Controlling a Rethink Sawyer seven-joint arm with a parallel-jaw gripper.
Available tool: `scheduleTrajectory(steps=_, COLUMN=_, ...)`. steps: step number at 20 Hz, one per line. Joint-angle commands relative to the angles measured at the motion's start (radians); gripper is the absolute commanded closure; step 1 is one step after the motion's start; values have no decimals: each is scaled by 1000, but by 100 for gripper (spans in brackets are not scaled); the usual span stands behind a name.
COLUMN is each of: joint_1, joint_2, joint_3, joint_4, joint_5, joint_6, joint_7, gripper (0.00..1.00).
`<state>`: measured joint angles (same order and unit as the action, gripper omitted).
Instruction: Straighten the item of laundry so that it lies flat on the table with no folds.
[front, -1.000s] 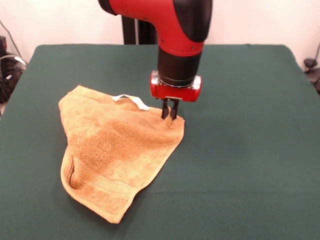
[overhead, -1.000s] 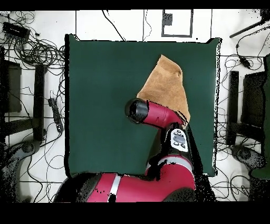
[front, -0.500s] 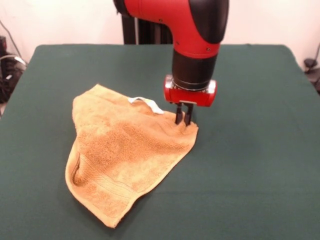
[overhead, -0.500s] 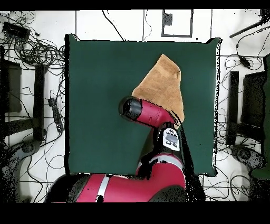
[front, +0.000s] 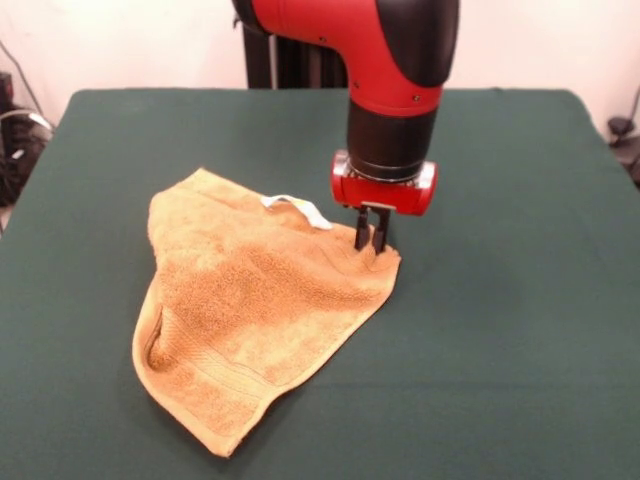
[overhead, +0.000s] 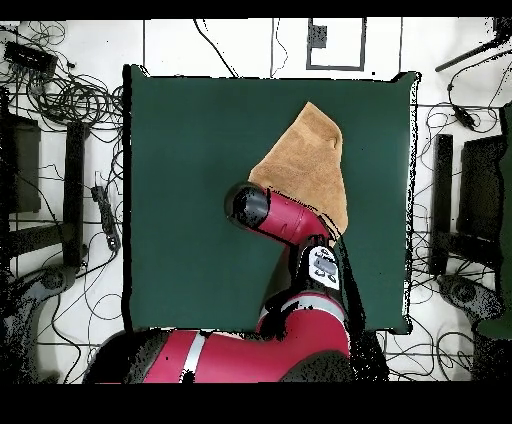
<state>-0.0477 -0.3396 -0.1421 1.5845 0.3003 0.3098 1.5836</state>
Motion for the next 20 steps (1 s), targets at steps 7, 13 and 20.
scheduleTrajectory(steps=7, joint_1=83, joint_2=85, joint_3=204, joint_4=119, joint_5=114, joint_6=-17, joint_7=299, gripper=100)
scheduleTrajectory(steps=13, joint_1=91, joint_2=90, joint_3=220, joint_4=119, joint_5=142, joint_6=-45, joint_7=304, gripper=100)
scheduleTrajectory(steps=20, joint_1=97, joint_2=88, joint_3=235, joint_4=128, joint_5=170, joint_6=-66, joint_7=308, gripper=100)
